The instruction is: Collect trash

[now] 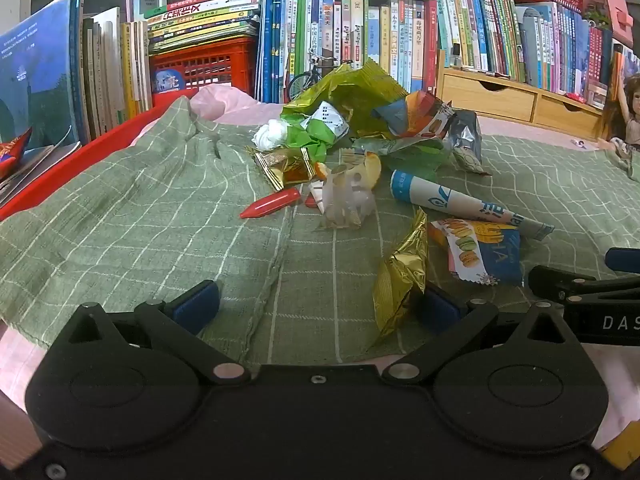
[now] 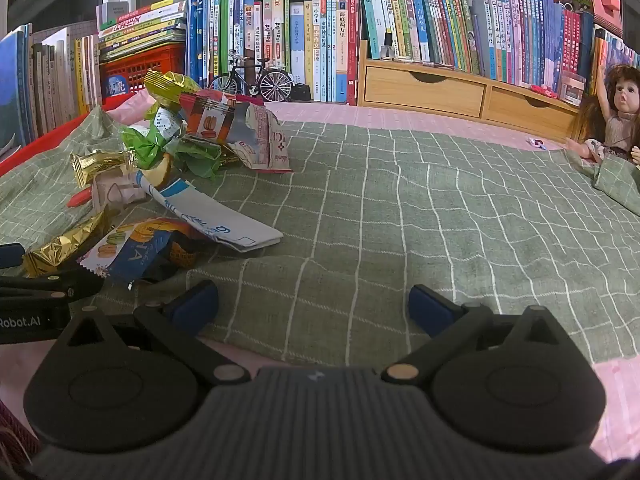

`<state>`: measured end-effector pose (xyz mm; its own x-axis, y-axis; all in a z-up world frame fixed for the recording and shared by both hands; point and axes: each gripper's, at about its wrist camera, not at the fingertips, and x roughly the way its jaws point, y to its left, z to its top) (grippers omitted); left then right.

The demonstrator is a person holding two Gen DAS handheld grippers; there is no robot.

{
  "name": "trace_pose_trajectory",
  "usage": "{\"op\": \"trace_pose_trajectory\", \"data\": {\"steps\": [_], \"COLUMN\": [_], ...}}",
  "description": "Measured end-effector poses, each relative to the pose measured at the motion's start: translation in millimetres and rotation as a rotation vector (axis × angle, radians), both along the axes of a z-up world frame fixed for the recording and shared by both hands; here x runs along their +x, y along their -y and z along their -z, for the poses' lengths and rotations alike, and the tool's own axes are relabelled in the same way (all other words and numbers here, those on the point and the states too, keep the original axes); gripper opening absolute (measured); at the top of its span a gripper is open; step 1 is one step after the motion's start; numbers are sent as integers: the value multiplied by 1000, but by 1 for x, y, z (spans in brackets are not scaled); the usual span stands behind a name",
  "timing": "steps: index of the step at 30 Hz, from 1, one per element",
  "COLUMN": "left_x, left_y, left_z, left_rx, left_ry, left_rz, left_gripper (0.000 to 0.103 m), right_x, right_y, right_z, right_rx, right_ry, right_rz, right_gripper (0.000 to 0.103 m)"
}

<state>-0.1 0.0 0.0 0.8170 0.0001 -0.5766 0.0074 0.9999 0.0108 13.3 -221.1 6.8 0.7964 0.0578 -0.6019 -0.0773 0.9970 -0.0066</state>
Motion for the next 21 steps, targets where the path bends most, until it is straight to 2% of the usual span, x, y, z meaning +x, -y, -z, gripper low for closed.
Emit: {"op": "trace_pose_trajectory", "data": {"steps": [21], "left_x": [0], "left_y": [0], "left_z": [0], "left_rx": [4], "left_ry": [-5], "left_rz": [-1], "left_gripper": [103], "right_x": [0], "right_y": [0], "right_z": [0], "right_rx": [0], "right_ry": [-1], "right_rz": [0], "right_gripper": [103]}}
